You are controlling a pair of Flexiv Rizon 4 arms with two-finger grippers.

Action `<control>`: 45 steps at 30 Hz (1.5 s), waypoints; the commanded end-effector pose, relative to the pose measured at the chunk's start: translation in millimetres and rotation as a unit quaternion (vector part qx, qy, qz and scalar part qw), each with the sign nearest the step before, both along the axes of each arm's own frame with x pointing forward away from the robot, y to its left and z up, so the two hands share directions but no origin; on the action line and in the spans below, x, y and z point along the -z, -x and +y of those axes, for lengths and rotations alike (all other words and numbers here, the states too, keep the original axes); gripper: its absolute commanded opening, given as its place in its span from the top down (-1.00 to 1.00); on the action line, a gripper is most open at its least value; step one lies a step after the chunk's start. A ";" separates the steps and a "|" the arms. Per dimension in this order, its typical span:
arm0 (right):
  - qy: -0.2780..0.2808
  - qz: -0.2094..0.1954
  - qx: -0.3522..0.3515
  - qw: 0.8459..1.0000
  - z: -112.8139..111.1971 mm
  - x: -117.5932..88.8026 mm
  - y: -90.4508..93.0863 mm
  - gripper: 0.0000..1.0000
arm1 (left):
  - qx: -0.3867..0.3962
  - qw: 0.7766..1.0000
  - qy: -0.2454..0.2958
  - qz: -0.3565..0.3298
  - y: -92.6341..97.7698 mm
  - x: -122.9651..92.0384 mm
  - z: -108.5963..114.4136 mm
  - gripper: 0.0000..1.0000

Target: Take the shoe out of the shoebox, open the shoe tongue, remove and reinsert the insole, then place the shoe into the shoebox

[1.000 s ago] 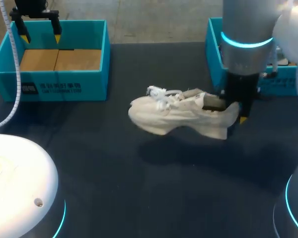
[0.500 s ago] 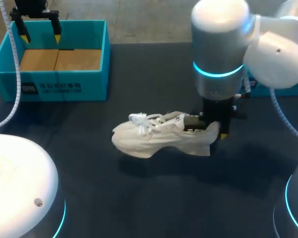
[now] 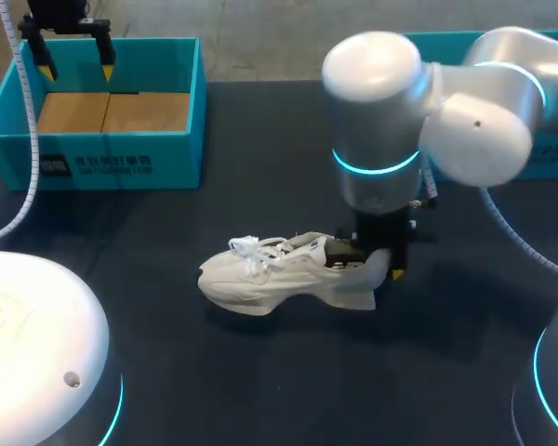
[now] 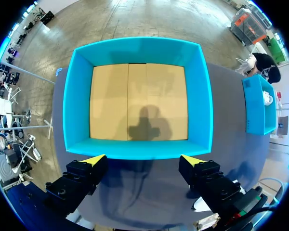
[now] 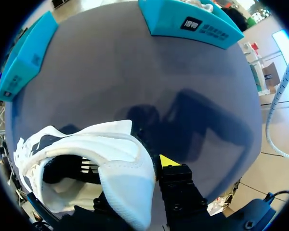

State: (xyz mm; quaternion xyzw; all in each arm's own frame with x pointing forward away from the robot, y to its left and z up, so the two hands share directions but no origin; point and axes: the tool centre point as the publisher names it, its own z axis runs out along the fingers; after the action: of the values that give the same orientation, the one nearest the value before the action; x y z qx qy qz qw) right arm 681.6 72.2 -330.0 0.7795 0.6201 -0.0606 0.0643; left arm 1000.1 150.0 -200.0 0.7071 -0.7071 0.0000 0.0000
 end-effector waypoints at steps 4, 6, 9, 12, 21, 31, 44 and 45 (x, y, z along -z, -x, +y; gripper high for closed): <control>-0.002 0.009 0.007 1.000 12.9 23.3 3.3 1.00 | 0.000 1.000 0.000 0.000 0.1 0.0 0.0 -1.00; -0.012 0.009 0.004 1.000 14.4 28.2 7.3 1.00 | 0.000 1.000 0.000 0.000 0.1 0.0 0.0 -1.00; -0.017 0.011 0.012 1.000 15.0 33.7 11.7 1.00 | 0.000 1.000 0.000 0.000 0.1 0.0 0.0 -1.00; -0.020 0.009 0.014 1.000 16.7 36.4 16.6 1.00 | 0.000 1.000 0.000 0.000 0.1 0.0 0.0 -1.00; -0.030 0.007 0.014 0.999 25.8 47.0 21.2 1.00 | 0.000 1.000 0.000 0.000 0.1 0.0 0.0 -1.00; -0.034 0.010 0.012 0.999 28.9 50.1 23.7 1.00 | 0.000 1.000 0.000 0.000 0.1 0.0 0.0 -1.00; -0.021 0.020 0.011 1.000 23.2 61.3 20.2 1.00 | 0.000 1.000 0.000 0.000 0.1 0.0 0.0 -1.00; -0.021 0.020 0.010 1.000 22.9 61.6 20.2 1.00 | 0.000 1.000 0.000 0.000 0.1 0.0 0.0 -1.00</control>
State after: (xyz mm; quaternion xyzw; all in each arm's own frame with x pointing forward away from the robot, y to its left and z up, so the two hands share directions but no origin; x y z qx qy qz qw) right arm 660.1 93.0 -389.4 0.7861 0.6138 -0.0625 0.0366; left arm 1000.1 149.9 -200.0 0.7071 -0.7071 0.0000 0.0000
